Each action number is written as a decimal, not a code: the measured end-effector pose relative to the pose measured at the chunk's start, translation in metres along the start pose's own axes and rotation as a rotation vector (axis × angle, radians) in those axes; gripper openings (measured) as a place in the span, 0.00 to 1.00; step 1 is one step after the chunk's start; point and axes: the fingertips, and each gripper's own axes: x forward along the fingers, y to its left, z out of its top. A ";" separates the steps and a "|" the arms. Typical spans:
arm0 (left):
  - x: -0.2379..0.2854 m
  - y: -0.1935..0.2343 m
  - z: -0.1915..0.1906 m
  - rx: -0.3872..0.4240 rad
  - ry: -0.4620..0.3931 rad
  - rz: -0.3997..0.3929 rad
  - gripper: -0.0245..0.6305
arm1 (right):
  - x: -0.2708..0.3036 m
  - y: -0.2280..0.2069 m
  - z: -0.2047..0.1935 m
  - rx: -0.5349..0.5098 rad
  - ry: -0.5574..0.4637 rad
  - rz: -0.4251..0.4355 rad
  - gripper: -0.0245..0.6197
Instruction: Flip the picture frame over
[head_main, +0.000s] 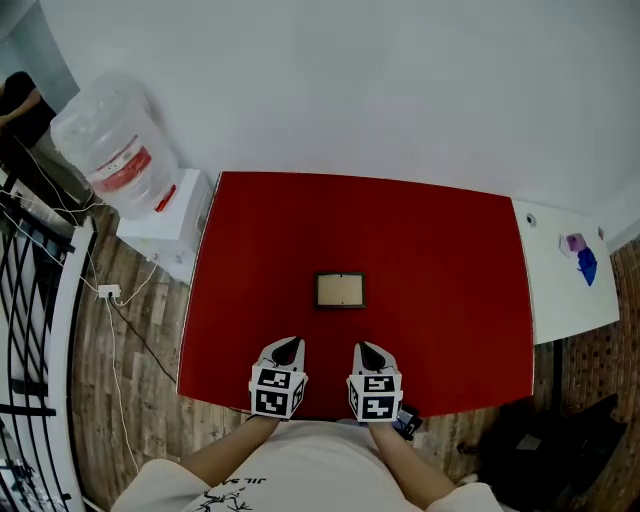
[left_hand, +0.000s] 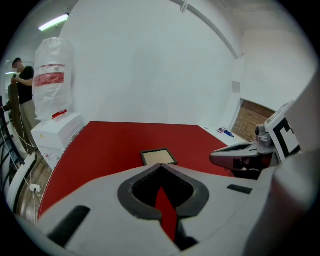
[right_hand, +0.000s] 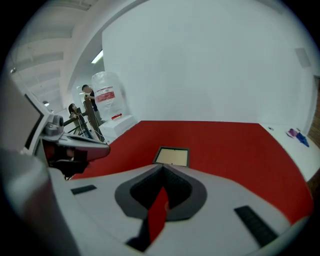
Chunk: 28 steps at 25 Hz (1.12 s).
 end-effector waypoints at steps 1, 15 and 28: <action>-0.001 0.001 0.002 0.007 -0.007 0.003 0.05 | 0.000 0.001 0.001 -0.004 -0.005 -0.002 0.05; -0.019 0.002 0.003 -0.002 -0.066 0.041 0.05 | -0.006 0.008 0.007 0.027 -0.006 0.029 0.05; -0.028 -0.004 0.003 -0.021 -0.095 0.040 0.05 | -0.017 0.012 -0.006 0.053 0.009 0.026 0.05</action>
